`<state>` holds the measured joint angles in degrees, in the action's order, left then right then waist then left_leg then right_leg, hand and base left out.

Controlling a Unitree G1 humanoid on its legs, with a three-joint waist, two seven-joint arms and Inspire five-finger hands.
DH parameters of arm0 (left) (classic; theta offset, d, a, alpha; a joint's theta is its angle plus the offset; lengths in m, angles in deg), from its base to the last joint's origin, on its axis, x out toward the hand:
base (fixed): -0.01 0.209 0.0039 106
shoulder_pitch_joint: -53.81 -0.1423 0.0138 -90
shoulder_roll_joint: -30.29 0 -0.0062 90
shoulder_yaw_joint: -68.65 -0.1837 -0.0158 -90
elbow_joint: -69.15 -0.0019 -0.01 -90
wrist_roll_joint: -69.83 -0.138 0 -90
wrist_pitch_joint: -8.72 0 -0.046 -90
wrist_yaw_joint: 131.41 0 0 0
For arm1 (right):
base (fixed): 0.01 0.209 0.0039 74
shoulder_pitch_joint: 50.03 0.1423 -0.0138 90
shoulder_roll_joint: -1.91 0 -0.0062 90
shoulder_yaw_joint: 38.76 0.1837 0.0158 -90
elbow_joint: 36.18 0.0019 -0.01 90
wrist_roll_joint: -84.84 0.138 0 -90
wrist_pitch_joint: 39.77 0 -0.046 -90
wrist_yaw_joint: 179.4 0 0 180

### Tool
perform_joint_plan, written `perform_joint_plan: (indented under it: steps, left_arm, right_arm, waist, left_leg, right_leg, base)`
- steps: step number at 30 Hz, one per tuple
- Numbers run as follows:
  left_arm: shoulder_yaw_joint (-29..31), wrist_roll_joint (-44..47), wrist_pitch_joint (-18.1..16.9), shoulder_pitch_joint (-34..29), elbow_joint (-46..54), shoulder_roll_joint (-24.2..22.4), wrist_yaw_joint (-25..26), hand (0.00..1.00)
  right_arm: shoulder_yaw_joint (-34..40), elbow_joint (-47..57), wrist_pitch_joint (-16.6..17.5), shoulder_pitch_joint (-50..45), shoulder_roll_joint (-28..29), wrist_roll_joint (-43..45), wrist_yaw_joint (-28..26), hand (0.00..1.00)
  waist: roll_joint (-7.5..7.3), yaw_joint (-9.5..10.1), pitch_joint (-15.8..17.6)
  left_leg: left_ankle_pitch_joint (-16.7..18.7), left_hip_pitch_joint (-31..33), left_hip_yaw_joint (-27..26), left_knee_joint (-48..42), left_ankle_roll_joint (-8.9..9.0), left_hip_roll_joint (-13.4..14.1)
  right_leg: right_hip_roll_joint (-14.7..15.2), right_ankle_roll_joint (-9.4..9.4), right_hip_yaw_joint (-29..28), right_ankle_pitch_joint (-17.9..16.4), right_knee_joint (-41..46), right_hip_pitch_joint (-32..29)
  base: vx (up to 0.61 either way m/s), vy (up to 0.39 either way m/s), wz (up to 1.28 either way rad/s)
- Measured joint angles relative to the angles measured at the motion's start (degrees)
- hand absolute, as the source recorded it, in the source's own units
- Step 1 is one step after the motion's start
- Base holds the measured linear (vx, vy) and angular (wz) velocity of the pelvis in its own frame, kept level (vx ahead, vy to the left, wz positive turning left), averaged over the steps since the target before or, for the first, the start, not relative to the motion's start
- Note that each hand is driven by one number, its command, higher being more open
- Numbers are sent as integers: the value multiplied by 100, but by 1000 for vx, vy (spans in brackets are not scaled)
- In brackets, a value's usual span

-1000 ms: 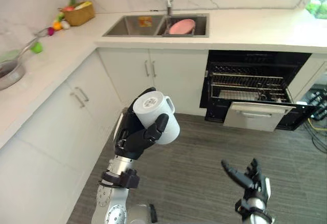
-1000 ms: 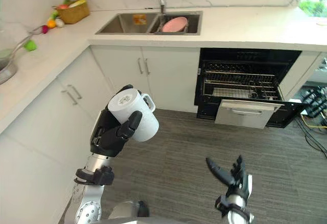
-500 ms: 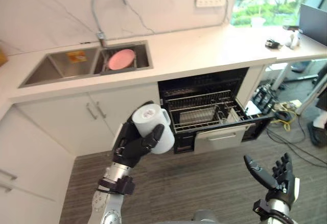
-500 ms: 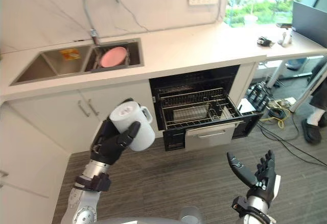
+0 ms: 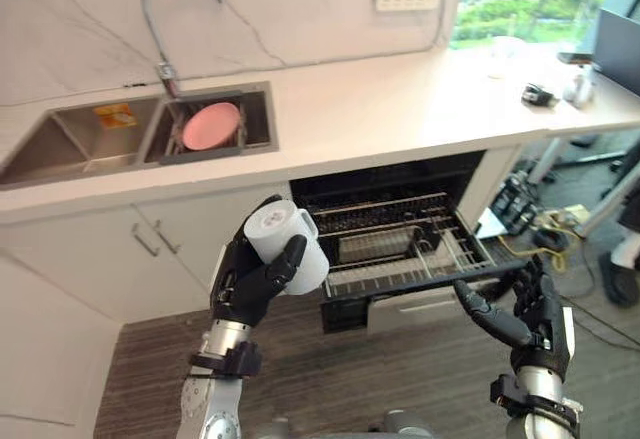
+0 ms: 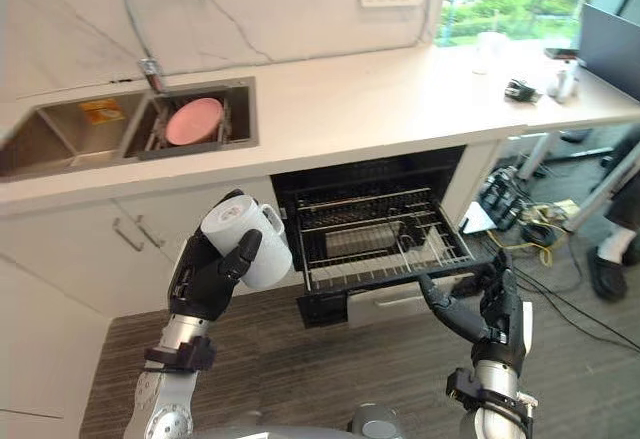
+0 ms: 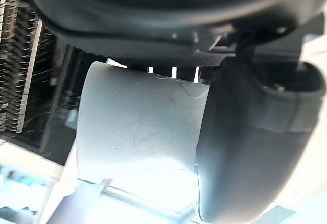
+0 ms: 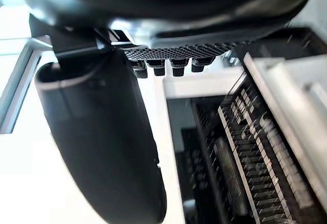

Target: Walk over to the sink, pick up the cup, carry it to the dishwasher, place the cup inside the dishwasher, then close the dishwasher door

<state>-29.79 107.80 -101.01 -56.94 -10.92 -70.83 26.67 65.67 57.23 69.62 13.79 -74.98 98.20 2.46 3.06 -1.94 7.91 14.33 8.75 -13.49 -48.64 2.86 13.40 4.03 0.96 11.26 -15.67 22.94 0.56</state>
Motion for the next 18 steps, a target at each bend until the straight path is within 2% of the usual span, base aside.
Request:
perform_joint_plan:
  steps: [1, 2, 3, 4, 7, 10, 13, 15, 16, 17, 18]
  left_arm:
    - [8, 0, -55, 10, -4, 14, -20, 0]
    - [8, 0, -64, 14, -5, 9, -33, 0]
    - [20, 2, -74, 10, -20, -6, -54, 0]
    - [17, 3, -80, 34, -33, 22, -45, 0]
    - [12, -107, -114, 227, -48, 79, 95, 0]
    - [4, -219, -222, 314, -65, 72, 197, 0]
    - [-49, -400, -438, 428, -61, 68, 209, 0]
    - [-180, -500, -441, 638, -62, 90, 246, 0]
    - [-314, -551, -438, 880, -71, 102, 336, 0]
    - [-358, -554, -438, 993, -96, 84, 349, 0]
    - [-421, -565, -440, 1146, -164, 49, 403, 0]
  right_arm:
    - [93, -4, 2, 160, -15, 5, -51, 100]
    - [151, -12, 2, 235, -44, 10, -60, 100]
    - [243, -89, -11, 376, -133, 42, -98, 100]
    - [296, -124, -41, 460, -154, 85, -179, 100]
    - [446, -166, -42, 616, -226, 118, -301, 100]
    - [449, -270, -52, 835, -241, 109, -387, 100]
    - [407, -300, -52, 1129, -246, 114, -433, 100]
    - [406, -294, -52, 1180, -231, 116, -387, 100]
    - [379, -236, -52, 1116, -208, 120, -371, 100]
    - [375, -205, -52, 1070, -206, 122, -369, 100]
    - [364, -192, -52, 1020, -205, 121, -368, 100]
  waist:
    - [-3, -16, -11]
    - [23, -32, -26]
    - [82, -8, -108]
    - [-32, -51, -171]
    - [-138, -80, -187]
    - [-154, -44, -192]
    - [-153, -18, -193]
    - [-154, -34, -206]
    - [-209, -72, -206]
    - [-221, -97, -198]
    - [-275, -125, -160]
  left_leg:
    - [-5, -59, -215, 889, -103, 54]
    - [-226, -134, -271, 1519, -201, 58]
    - [-404, -370, -231, 2339, 95, -100]
    - [-556, -494, -290, 2805, 59, -365]
    - [-739, -667, -194, 3261, -48, -689]
    - [-736, -770, 228, 3264, -49, -811]
    - [-630, -956, 287, 3434, 2, -851]
    - [-497, -1040, 172, 3500, 38, -908]
    - [-447, -1118, 42, 3545, -43, -1086]
    - [-419, -1152, -8, 3564, -87, -1168]
    - [-373, -1196, -88, 3565, -158, -1252]
  right_leg:
    - [112, -173, -30, 69, -2, 13]
    - [150, -221, -42, 77, 2, -4]
    - [237, -361, -181, 86, -10, -75]
    - [370, -495, -263, 176, -255, -52]
    - [524, -710, -318, 479, -1019, 273]
    - [571, -759, -412, 607, -1273, 469]
    - [586, -812, -766, 636, -1265, 371]
    - [634, -884, -966, 580, -1097, 250]
    - [822, -982, -1118, 449, -722, 76]
    - [896, -1002, -1197, 390, -425, -62]
    - [949, -960, -1322, 341, 300, -427]
  base:
    - [230, 197, 1]
    - [230, 264, -13]
    - [236, 252, -7]
    - [182, 209, -2]
    - [110, 146, 18]
    - [64, 44, -15]
    - [13, 53, -53]
    - [11, 128, -53]
    - [12, 133, -35]
    - [-13, 172, -37]
    - [-16, 144, -36]
